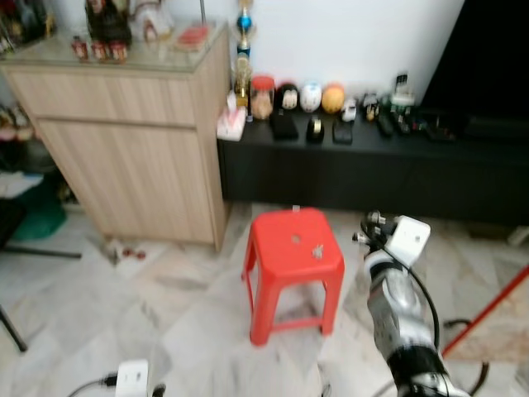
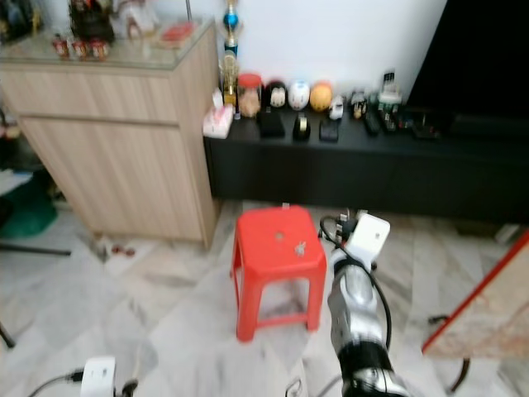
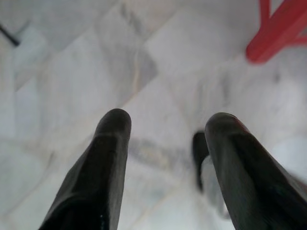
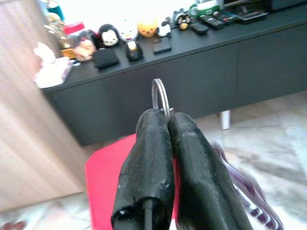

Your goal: Hang keys on a hook

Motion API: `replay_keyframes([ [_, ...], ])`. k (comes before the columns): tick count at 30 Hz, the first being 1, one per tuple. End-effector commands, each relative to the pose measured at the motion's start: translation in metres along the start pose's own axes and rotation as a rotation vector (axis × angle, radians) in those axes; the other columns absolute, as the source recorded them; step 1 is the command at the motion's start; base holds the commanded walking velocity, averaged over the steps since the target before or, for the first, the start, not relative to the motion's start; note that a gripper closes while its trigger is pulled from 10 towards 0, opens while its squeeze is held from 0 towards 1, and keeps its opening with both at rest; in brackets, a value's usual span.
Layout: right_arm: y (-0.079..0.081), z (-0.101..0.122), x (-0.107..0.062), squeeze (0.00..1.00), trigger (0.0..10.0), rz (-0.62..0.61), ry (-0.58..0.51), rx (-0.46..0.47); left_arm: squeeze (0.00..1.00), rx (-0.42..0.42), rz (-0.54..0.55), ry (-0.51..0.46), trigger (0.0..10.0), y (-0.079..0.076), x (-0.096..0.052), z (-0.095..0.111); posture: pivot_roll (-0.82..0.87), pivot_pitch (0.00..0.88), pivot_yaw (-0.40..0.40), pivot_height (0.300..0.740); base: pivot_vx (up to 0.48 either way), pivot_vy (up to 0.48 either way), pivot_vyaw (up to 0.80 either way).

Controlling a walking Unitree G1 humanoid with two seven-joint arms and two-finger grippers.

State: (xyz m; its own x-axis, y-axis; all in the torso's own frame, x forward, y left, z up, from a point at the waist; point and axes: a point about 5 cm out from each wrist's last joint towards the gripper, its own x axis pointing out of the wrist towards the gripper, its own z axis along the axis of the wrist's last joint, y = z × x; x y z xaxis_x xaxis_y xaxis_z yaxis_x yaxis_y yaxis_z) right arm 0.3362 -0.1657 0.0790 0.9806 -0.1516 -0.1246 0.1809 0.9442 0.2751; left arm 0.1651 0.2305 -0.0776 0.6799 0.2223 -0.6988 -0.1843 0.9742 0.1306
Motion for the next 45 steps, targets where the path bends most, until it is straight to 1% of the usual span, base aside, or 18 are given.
replay_keyframes([
  [1, -0.005, -0.002, -0.001, 0.00, 10.0, -0.019, 0.006, 0.001, 0.00, 0.007, 0.009, 0.034, 10.0, 0.001, -0.002, -0.007, 0.02, 0.000, -0.027, 0.740, 0.000, 0.000, 0.00],
  [12, -0.002, -0.003, 0.000, 0.00, 10.0, -0.011, 0.008, -0.002, 0.00, 0.055, -0.010, 0.077, 10.0, -0.004, -0.002, -0.011, 0.01, 0.000, -0.024, 0.740, 0.000, 0.000, 0.00],
  [25, 0.001, -0.004, 0.000, 0.00, 10.0, -0.002, 0.008, -0.014, 0.00, 0.060, -0.012, 0.134, 10.0, -0.004, -0.006, -0.024, 0.01, 0.000, -0.026, 0.740, 0.000, -0.377, 0.00],
  [30, 0.000, -0.003, 0.000, 0.00, 10.0, 0.002, 0.007, -0.026, 0.00, 0.051, -0.011, 0.138, 10.0, -0.004, -0.006, -0.024, 0.01, 0.000, -0.029, 0.740, 0.000, -0.387, 0.00],
  [38, 0.001, -0.003, 0.000, 0.00, 10.0, 0.001, 0.005, -0.028, 0.00, 0.060, -0.007, 0.163, 10.0, 0.001, -0.007, -0.028, 0.00, 0.000, -0.027, 0.740, 0.000, -0.393, 0.00],
  [45, 0.000, -0.001, 0.001, 0.00, 10.0, -0.004, -0.005, -0.031, 0.00, 0.062, -0.013, 0.171, 10.0, 0.000, -0.008, -0.029, -0.01, 0.000, -0.022, 0.740, 0.000, -0.400, 0.00],
])
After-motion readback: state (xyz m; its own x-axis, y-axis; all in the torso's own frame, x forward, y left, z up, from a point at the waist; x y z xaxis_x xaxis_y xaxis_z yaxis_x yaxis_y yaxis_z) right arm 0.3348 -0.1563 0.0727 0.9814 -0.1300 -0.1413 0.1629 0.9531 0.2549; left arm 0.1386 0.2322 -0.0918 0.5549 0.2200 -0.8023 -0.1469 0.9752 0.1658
